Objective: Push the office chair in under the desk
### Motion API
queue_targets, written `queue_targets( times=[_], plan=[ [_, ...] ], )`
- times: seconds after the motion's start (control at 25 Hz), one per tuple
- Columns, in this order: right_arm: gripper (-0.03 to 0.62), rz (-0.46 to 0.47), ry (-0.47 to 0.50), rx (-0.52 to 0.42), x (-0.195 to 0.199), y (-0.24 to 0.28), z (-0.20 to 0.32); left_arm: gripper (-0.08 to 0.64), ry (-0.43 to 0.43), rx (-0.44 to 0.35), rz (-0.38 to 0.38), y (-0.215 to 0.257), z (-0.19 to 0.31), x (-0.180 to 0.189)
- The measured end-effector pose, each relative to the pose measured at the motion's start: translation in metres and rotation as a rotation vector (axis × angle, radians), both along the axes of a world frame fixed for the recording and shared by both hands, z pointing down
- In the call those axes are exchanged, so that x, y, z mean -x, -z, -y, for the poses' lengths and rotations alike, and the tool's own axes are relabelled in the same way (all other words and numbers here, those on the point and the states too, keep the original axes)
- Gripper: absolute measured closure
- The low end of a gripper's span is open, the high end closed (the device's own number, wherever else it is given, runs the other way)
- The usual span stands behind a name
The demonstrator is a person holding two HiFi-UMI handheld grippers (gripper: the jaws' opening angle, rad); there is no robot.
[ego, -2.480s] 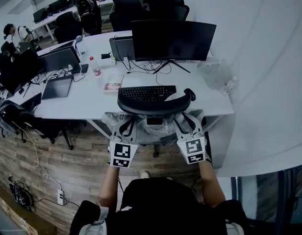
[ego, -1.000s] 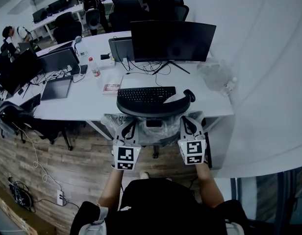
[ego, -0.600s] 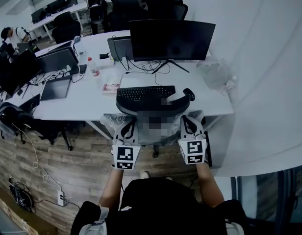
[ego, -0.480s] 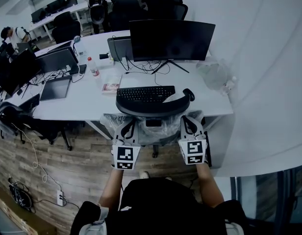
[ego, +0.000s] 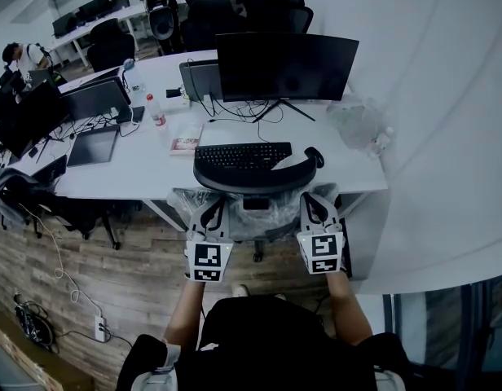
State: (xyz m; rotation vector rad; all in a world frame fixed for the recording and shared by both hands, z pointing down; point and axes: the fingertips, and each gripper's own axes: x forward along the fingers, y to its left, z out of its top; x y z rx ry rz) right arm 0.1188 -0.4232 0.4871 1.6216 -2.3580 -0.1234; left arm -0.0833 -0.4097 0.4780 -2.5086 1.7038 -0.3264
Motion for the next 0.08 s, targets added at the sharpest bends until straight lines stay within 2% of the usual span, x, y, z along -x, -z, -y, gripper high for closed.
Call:
queue_targets(
  times=[0.08],
  plan=[
    [0.568, 0.000, -0.002, 0.001, -0.0014, -0.0009, 0.0002, 0.545, 0.002, -0.001, 0.002, -0.0004, 0.0001, 0.0001]
  ],
)
